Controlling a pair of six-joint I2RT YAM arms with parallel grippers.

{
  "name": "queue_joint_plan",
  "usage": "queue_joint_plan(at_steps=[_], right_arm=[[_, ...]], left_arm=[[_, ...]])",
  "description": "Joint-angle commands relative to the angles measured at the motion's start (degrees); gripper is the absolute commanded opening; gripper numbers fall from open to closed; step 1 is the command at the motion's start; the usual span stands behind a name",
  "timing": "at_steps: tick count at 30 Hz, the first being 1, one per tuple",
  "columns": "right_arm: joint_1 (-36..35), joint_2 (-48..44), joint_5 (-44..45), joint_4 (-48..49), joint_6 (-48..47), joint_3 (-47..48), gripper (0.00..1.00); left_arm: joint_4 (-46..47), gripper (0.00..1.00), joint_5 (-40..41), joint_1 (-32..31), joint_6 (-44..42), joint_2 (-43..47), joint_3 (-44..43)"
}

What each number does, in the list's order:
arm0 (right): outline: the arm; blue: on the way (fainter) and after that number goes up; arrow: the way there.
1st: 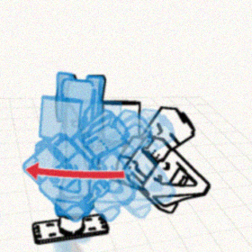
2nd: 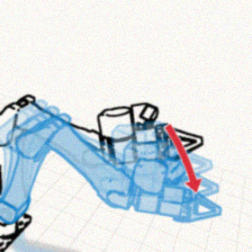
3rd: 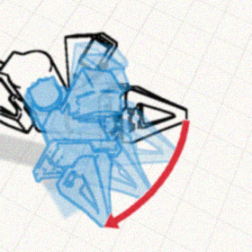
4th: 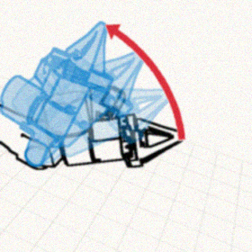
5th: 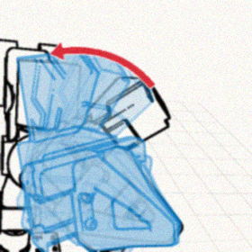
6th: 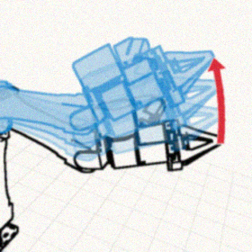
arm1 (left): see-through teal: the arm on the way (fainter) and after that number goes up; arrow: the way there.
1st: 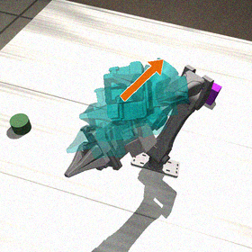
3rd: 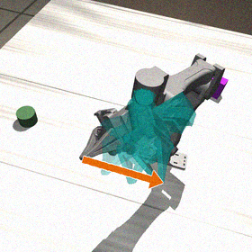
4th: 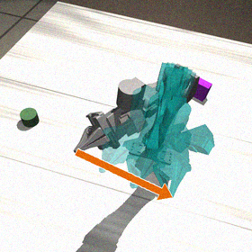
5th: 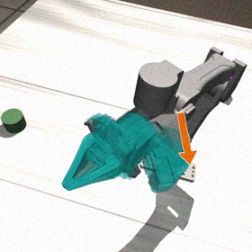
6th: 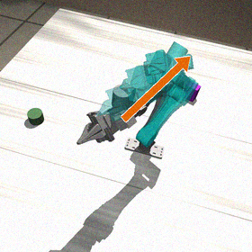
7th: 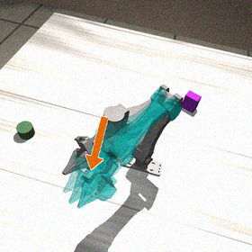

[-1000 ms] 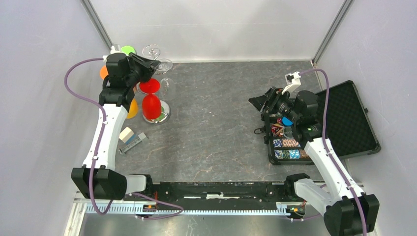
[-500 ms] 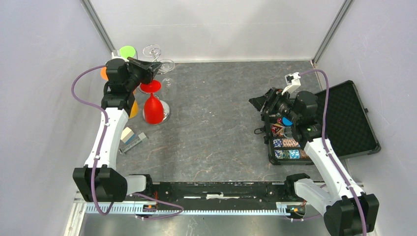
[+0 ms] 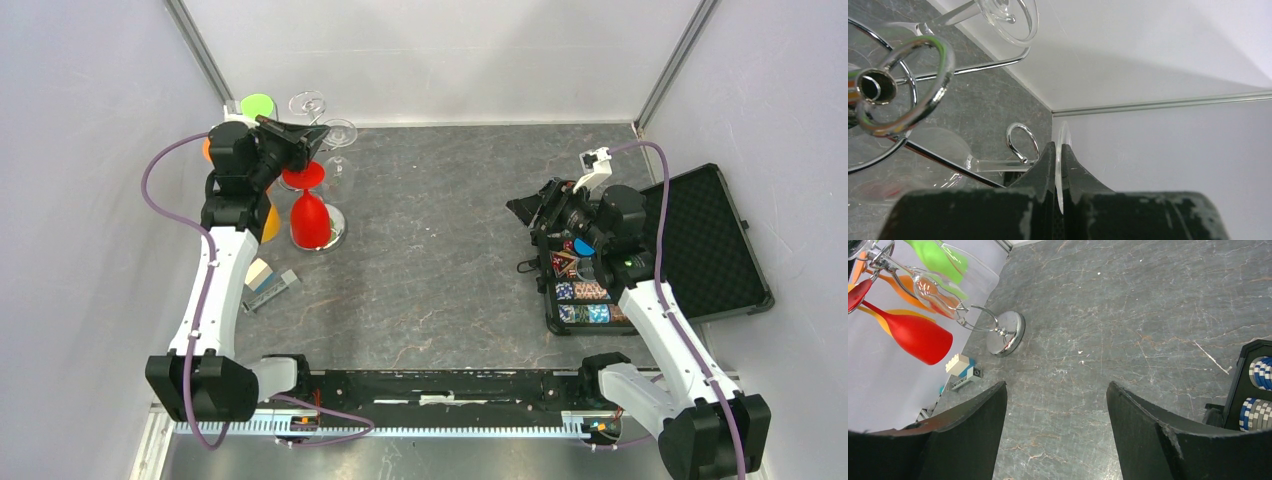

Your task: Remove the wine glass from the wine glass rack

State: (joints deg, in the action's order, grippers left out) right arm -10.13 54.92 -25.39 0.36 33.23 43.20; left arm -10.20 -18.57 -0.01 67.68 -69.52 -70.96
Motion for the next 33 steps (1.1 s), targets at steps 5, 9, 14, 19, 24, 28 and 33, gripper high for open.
queue_joint_plan(at_steps=[5, 9, 14, 19, 24, 28, 33], right_arm=[[-0.19, -0.64, 0.76, 1.31, 0.34, -0.75, 0.78], [-0.19, -0.6, 0.71, 1.31, 0.43, -0.8, 0.78], [-0.2, -0.36, 0.76, 1.57, 0.57, -1.25, 0.78], [-0.18, -0.04, 0.72, 1.92, 0.48, -1.45, 0.78], [-0.18, 0.09, 1.01, 2.1, 0.19, -1.72, 0.78], [-0.18, 0.49, 1.06, 2.1, -0.24, -1.39, 0.78], [-0.12, 0.81, 1.04, 2.1, -0.66, -1.23, 0.79]], left_arm=[[-1.08, 0.02, 0.3, -0.1, -1.42, 4.51, -2.28], [-3.26, 0.02, 2.78, -0.09, -2.2, 5.9, -2.29], [-4.94, 0.02, 6.41, 1.31, -3.19, 7.43, -2.2], [-5.97, 0.02, 9.21, 1.77, -4.73, 6.39, -4.05], [-3.63, 0.02, 9.99, 2.03, -4.27, 4.18, -4.68], [-2.04, 0.02, 8.62, 2.07, -3.57, 1.01, -6.64], [-0.01, 0.02, 7.86, 2.06, -4.03, -2.0, -8.78]])
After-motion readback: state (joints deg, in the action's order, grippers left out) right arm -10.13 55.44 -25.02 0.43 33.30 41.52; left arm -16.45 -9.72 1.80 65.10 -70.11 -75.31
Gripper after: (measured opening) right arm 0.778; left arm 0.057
